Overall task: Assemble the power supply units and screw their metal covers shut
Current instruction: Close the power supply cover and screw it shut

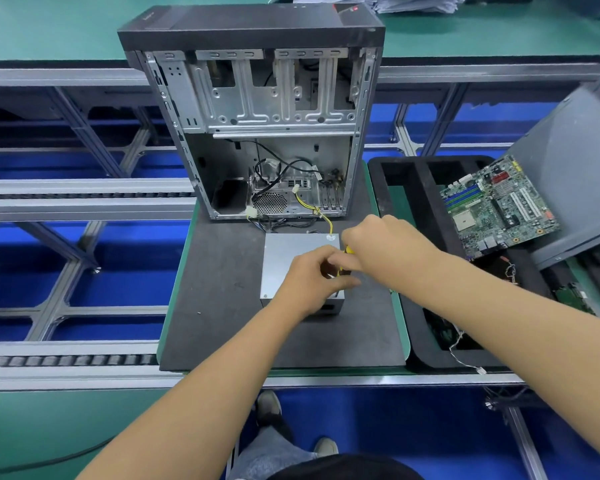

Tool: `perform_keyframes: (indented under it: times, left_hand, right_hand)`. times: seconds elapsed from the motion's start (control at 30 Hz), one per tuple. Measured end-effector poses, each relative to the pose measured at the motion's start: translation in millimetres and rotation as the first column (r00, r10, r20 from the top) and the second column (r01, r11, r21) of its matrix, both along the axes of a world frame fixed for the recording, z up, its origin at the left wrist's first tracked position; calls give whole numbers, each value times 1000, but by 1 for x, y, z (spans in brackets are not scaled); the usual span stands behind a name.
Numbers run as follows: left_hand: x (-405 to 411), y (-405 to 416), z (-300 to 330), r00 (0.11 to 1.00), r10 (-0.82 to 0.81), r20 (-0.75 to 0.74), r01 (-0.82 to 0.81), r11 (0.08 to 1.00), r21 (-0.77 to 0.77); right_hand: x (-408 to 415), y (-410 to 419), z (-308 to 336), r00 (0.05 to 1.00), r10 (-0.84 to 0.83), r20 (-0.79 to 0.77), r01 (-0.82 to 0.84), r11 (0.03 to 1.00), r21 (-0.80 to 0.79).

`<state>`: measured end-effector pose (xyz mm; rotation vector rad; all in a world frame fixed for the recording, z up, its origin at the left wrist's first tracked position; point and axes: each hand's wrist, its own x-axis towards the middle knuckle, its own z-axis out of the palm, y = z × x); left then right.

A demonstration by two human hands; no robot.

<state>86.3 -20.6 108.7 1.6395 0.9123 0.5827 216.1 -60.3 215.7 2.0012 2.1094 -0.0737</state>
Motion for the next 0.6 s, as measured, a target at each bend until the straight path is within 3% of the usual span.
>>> perform_keyframes:
  times: [0.13, 0.23, 0.33, 0.47, 0.53, 0.6]
  left_hand:
    - [-6, 6, -4, 998, -19, -53, 22, 998, 59]
    - [-17, 3, -6, 995, -65, -71, 68, 996, 51]
    - [-52, 3, -27, 982, 185, -37, -186, 982, -27]
    - [-130, 11, -65, 802, 564, -198, -525, 823, 217]
    - [-164, 14, -80, 651, 711, -266, -628, 701, 338]
    - [-186, 17, -92, 574, 754, -321, -648, 657, 385]
  right_hand:
    - [-6, -1, 0, 990, 74, -121, -85, 993, -87]
    - [-8, 4, -3, 991, 110, -79, -115, 991, -71]
    - [0, 8, -11, 977, 18, -211, -28, 999, -46]
    - [11, 3, -36, 801, -77, -594, 105, 994, 13]
    - [10, 3, -49, 738, -98, -667, 165, 986, 37]
    - [8, 5, -58, 716, -85, -693, 217, 970, 105]
